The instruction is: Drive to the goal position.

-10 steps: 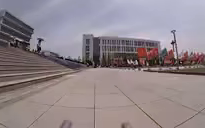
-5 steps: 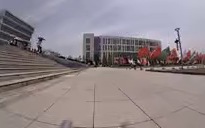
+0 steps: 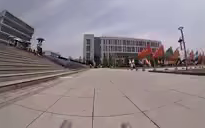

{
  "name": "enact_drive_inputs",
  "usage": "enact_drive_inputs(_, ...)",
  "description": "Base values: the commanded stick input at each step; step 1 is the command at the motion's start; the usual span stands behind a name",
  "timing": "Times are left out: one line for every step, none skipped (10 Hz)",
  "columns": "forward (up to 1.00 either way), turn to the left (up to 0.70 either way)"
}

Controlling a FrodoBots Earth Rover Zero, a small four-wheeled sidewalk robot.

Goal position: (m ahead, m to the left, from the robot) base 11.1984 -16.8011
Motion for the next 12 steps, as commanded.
enact_drive_inputs(1.0, -0.22)
enact_drive_inputs(1.0, -0.04)
enact_drive_inputs(1.0, 0.0)
enact_drive_inputs(1.0, 0.0)
enact_drive_inputs(1.0, 0.0)
enact_drive_inputs(1.0, 0.0)
enact_drive_inputs(1.0, 0.0)
enact_drive_inputs(1.0, 0.0)
enact_drive_inputs(1.0, 0.0)
enact_drive_inputs(1.0, 0.0)
enact_drive_inputs(1.0, 0.0)
enact_drive_inputs(1.0, 0.0)
